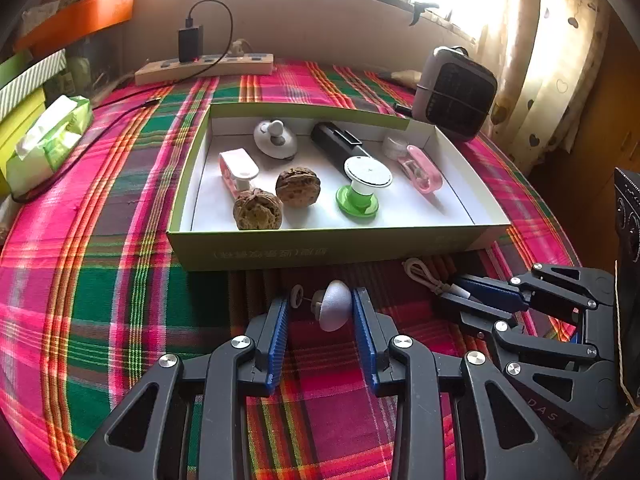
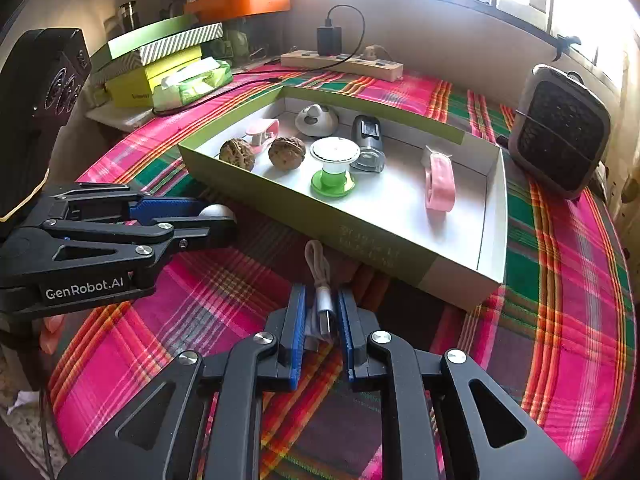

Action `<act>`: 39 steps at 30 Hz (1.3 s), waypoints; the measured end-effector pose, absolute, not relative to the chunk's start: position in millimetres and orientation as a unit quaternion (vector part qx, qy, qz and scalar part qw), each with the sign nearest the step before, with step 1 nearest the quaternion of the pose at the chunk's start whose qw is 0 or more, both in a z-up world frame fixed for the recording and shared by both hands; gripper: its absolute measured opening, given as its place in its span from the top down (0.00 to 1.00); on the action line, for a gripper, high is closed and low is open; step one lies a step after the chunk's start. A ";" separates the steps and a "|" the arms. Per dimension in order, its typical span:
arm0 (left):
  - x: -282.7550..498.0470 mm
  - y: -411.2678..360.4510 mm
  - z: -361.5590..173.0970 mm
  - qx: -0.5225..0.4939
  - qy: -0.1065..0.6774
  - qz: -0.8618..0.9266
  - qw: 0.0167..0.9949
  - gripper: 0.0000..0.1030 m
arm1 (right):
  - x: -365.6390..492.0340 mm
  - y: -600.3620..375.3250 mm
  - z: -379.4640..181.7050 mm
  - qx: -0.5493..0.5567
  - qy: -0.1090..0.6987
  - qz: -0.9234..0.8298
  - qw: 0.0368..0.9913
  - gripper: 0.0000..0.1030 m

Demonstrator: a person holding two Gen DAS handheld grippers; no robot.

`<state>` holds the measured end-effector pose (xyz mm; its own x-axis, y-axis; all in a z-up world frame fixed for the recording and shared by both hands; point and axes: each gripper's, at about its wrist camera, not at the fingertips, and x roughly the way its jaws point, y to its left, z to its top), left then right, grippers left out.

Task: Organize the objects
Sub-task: 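Close the right gripper on the white USB cable while the left gripper holds the knob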

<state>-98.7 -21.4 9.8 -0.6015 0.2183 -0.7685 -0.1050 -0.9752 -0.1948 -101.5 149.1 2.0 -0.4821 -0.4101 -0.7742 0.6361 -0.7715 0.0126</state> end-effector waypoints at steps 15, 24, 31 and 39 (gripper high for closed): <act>-94.9 -17.3 15.5 -0.431 -0.059 0.896 0.095 0.71 | -96.9 154.1 5.3 0.402 0.127 -0.853 0.308 0.86; -92.2 -13.4 18.4 -0.429 -0.053 0.896 0.100 0.71 | -97.5 162.2 9.6 0.401 0.107 -0.857 0.306 0.86; -91.6 -11.5 27.1 -0.420 -0.048 0.900 0.102 0.71 | -97.4 167.3 20.1 0.391 0.094 -0.861 0.311 0.86; -94.7 -11.1 38.0 -0.409 -0.047 0.905 0.103 0.71 | -100.0 175.1 32.4 0.381 0.082 -0.868 0.309 0.86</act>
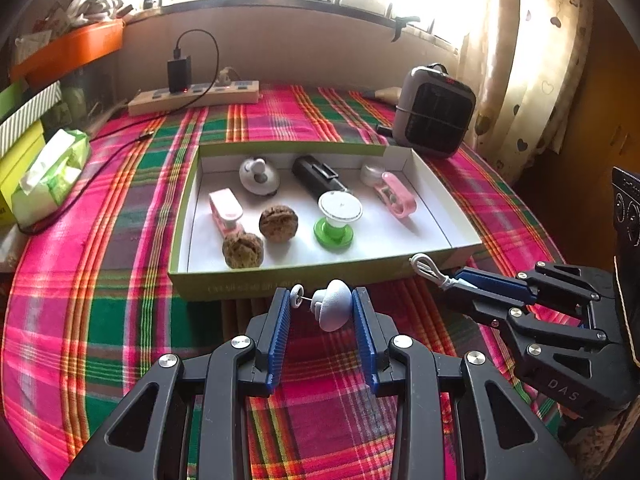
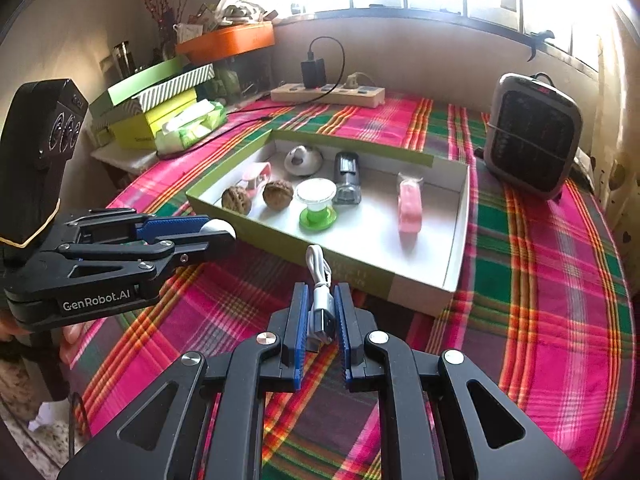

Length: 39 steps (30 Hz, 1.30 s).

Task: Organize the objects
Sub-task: 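Close the right gripper on the white USB cable while the left gripper holds the knob, then carry the white knob and USB cable with both grippers into the lid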

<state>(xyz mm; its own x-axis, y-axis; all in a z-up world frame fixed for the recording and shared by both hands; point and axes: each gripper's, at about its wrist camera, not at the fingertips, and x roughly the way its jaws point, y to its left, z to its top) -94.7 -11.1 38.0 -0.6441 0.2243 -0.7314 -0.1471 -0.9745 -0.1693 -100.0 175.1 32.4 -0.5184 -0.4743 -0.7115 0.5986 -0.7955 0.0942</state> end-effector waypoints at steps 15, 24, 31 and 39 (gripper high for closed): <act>-103.1 -8.4 49.1 -0.401 -0.046 0.909 0.104 0.71 | -107.3 181.7 40.7 0.383 0.056 -0.863 0.323 0.88; -113.7 -12.2 50.1 -0.400 -0.048 0.910 0.097 0.71 | -120.9 181.8 51.9 0.373 0.059 -0.872 0.312 0.88; -125.4 -12.7 45.6 -0.407 -0.045 0.908 0.094 0.71 | -145.4 174.0 47.6 0.381 0.068 -0.873 0.297 0.88; -140.1 -11.6 39.9 -0.413 -0.041 0.906 0.089 0.71 | -169.4 164.2 36.1 0.399 0.074 -0.866 0.292 0.88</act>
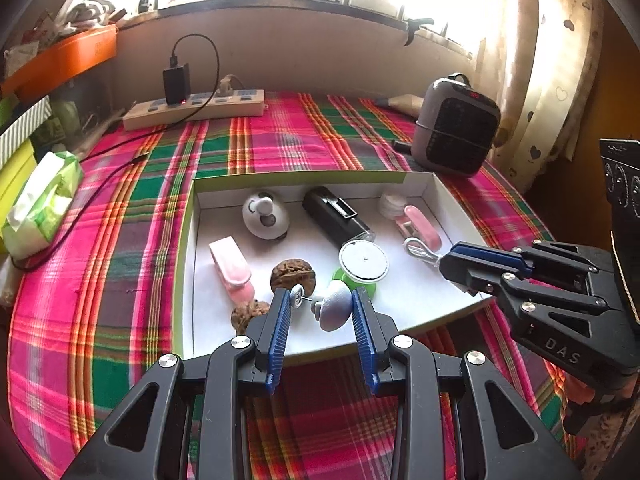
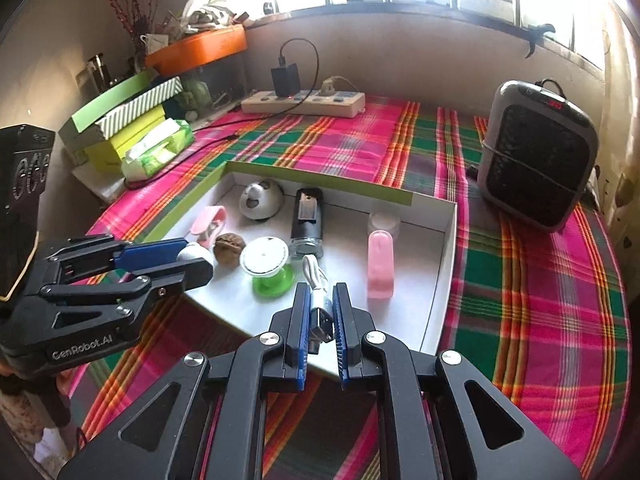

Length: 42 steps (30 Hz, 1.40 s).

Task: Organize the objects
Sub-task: 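Carry the white knob and USB cable with both grippers into the lid, then open both grippers to release the knob and cable in the lid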

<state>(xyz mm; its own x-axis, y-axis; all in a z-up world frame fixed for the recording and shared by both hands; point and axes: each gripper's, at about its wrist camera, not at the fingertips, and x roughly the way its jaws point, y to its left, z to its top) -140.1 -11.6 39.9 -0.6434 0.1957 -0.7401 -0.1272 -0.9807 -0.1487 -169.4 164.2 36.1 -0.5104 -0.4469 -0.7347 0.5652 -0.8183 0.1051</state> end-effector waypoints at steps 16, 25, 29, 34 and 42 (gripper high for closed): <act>-161.0 -3.5 21.7 -0.436 -0.028 0.895 0.088 0.71 | -189.7 153.2 19.1 0.418 0.089 -0.855 0.294 0.88; -166.1 -3.7 18.7 -0.439 -0.030 0.893 0.089 0.71 | -191.8 148.8 13.5 0.420 0.097 -0.853 0.295 0.88; -167.2 -3.2 17.9 -0.440 -0.031 0.893 0.091 0.71 | -191.1 148.3 12.4 0.421 0.100 -0.851 0.297 0.88; -167.2 -3.0 17.7 -0.441 -0.034 0.892 0.093 0.71 | -192.3 148.1 11.3 0.424 0.099 -0.849 0.298 0.88; -166.9 -3.0 16.8 -0.444 -0.042 0.890 0.095 0.71 | -192.4 146.6 10.1 0.426 0.104 -0.847 0.300 0.88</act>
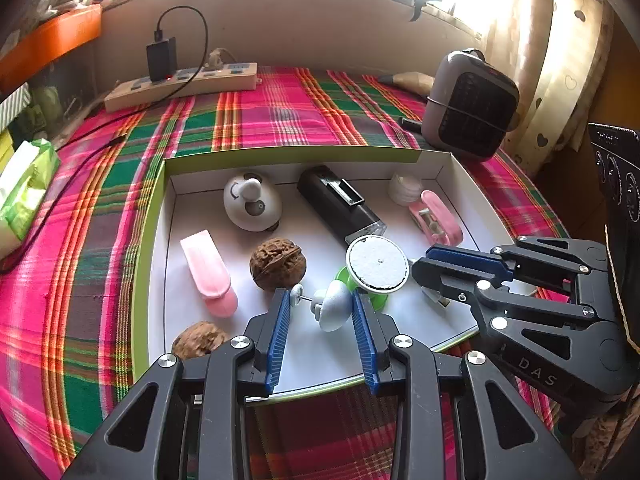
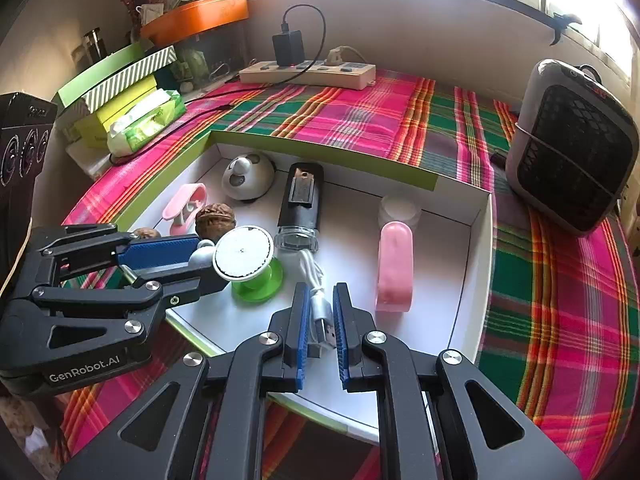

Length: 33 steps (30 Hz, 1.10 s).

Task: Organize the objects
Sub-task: 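Open both grippers to release the knob and cable in the lid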

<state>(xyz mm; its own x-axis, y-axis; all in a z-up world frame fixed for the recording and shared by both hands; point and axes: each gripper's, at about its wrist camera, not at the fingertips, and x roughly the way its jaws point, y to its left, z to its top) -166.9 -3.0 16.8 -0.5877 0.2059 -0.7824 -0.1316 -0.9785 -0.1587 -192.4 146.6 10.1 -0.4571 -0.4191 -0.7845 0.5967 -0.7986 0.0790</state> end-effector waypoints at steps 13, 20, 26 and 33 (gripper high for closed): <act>-165.3 -5.0 18.3 -0.444 -0.040 0.891 0.090 0.70 | -187.3 146.1 13.3 0.422 0.103 -0.850 0.298 0.76; -160.2 -7.3 21.7 -0.440 -0.041 0.893 0.084 0.68 | -182.7 147.0 16.7 0.416 0.101 -0.855 0.293 0.71; -154.0 -8.0 26.0 -0.435 -0.042 0.896 0.079 0.68 | -174.9 147.3 21.3 0.409 0.102 -0.860 0.289 0.70; -143.6 -5.8 32.4 -0.427 -0.040 0.900 0.074 0.67 | -161.2 150.4 31.2 0.393 0.097 -0.872 0.276 0.64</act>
